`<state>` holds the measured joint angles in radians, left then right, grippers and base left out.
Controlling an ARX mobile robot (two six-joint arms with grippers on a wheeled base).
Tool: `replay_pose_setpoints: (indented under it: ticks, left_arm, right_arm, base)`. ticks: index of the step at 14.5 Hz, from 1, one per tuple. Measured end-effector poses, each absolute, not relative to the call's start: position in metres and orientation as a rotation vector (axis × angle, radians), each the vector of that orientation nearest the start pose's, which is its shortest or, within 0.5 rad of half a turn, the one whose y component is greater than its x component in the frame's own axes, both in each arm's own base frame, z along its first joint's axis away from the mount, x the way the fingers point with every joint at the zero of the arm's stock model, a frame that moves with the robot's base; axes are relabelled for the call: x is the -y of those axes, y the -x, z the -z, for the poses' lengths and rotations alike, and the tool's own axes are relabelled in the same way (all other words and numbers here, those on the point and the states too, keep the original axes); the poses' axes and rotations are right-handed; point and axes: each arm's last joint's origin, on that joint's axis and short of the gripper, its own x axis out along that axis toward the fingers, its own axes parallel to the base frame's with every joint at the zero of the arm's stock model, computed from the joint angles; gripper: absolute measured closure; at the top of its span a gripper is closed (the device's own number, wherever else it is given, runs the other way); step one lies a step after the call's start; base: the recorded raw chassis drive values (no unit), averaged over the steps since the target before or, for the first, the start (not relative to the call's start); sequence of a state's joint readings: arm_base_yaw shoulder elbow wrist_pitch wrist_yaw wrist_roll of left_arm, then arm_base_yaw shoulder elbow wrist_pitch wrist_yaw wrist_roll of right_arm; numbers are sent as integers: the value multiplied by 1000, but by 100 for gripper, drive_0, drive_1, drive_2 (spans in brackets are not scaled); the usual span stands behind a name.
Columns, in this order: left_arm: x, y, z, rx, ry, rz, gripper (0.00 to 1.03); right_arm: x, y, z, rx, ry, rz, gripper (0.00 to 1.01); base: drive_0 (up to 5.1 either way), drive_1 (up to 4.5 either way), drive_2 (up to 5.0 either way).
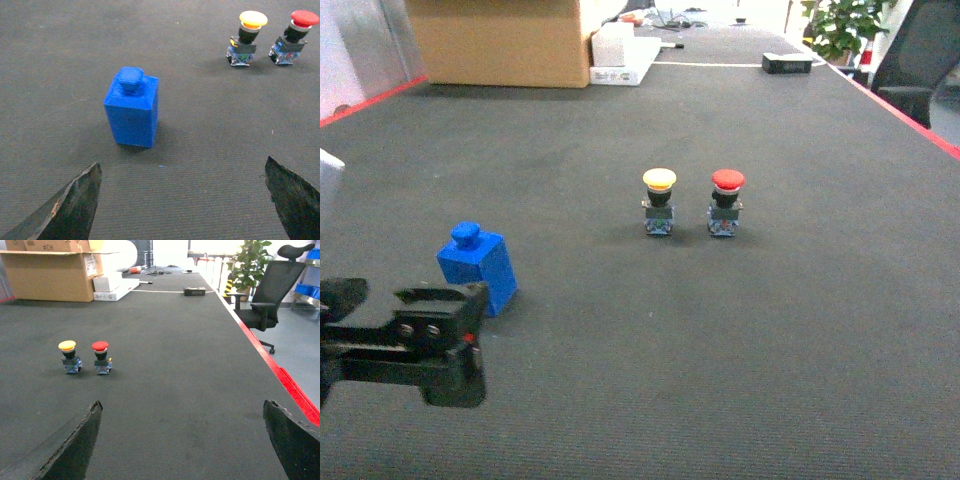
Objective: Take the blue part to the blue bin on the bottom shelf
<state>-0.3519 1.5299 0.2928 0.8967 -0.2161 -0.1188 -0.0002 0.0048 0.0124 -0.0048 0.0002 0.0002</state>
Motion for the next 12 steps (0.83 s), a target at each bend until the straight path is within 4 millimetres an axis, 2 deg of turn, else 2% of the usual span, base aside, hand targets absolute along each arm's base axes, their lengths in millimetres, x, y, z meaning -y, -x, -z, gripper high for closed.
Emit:
replay_pose_setpoints:
  ticks: [4, 7, 12]
  left_arm:
    - [90, -262, -102, -302, -17, 102, 5]
    - [90, -279, -87, -312, -27, 58, 5]
    - [85, -301, -76, -308, -22, 12, 5]
  right_arm:
    - [0, -97, -167, 3, 0, 0, 3]
    - [0, -97, -167, 3, 0, 0, 3]
    - [0, -97, -167, 3, 0, 0, 3]
  base:
    - [0, 0, 0]
    - [0, 0, 0]
    - [0, 0, 0]
